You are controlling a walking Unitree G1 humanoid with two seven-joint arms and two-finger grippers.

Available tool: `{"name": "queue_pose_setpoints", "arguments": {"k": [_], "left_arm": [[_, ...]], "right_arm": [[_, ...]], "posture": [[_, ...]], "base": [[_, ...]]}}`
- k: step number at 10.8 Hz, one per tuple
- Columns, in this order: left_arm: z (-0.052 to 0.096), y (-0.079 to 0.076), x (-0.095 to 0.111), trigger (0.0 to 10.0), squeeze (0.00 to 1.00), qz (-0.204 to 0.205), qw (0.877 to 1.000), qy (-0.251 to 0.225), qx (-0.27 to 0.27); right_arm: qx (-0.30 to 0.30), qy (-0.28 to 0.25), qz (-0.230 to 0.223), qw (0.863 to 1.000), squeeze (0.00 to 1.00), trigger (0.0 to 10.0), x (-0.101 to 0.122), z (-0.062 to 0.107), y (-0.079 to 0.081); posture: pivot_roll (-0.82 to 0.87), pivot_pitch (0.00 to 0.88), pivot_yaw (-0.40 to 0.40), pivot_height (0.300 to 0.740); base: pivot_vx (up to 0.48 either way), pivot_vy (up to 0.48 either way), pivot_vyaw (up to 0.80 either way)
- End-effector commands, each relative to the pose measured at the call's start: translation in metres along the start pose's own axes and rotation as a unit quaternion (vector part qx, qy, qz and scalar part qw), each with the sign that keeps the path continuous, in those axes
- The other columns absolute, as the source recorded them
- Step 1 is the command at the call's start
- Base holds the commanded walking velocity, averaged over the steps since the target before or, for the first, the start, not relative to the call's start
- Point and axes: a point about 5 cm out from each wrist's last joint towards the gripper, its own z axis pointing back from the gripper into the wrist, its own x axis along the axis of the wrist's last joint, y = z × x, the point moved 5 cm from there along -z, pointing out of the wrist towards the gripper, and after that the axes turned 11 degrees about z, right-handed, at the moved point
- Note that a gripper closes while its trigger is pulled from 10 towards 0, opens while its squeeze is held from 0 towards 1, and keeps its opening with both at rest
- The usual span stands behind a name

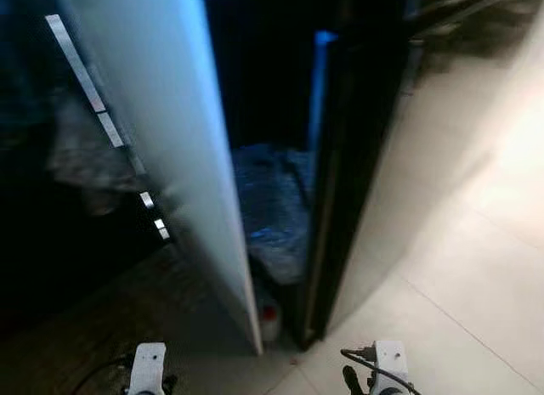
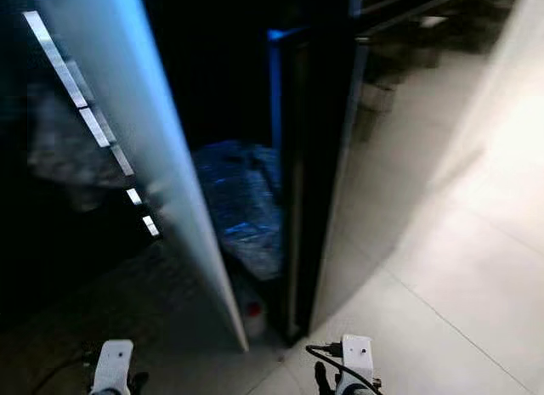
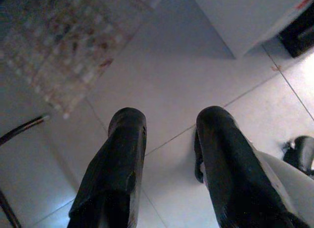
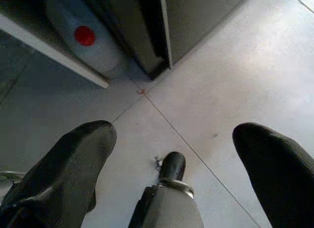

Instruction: Restocking fridge

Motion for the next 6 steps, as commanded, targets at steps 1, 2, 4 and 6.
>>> {"name": "queue_pose_setpoints", "arguments": {"k": [1, 2, 4, 6], "left_arm": [[0.0003, 0.0038, -0.0024, 10.0, 0.00, 0.003, 1.000, 0.007, 0.005], [0.0003, 0.0026, -0.0033, 10.0, 0.00, 0.004, 1.000, 0.008, 0.004], [0.0010, 0.0011, -0.0075, 10.0, 0.00, 0.007, 1.000, 0.012, 0.004], [0.0019, 0.0015, -0.0117, 10.0, 0.00, 0.006, 1.000, 0.017, 0.005]], "right_arm": [[-0.002, 0.002, -0.006, 1.000, 0.00, 10.0, -0.0002, -0.0003, 0.0010], [-0.002, 0.003, -0.007, 1.000, 0.00, 10.0, -0.0006, -0.0002, 0.0008], [-0.002, 0.004, -0.007, 1.000, 0.00, 10.0, -0.0018, 0.0000, 0.0008], [-0.001, 0.006, -0.004, 1.000, 0.00, 10.0, -0.0024, 0.0002, 0.0006]], "posture": [[-0.04, 0.000, 0.052, 0.740], [-0.04, 0.000, 0.052, 0.740], [-0.04, 0.000, 0.051, 0.740], [-0.03, 0.000, 0.045, 0.740]], "base": [[0.000, 0.000, 0.80], [0.000, 0.000, 0.80], [0.000, 0.000, 0.80], [0.000, 0.000, 0.80]]}}
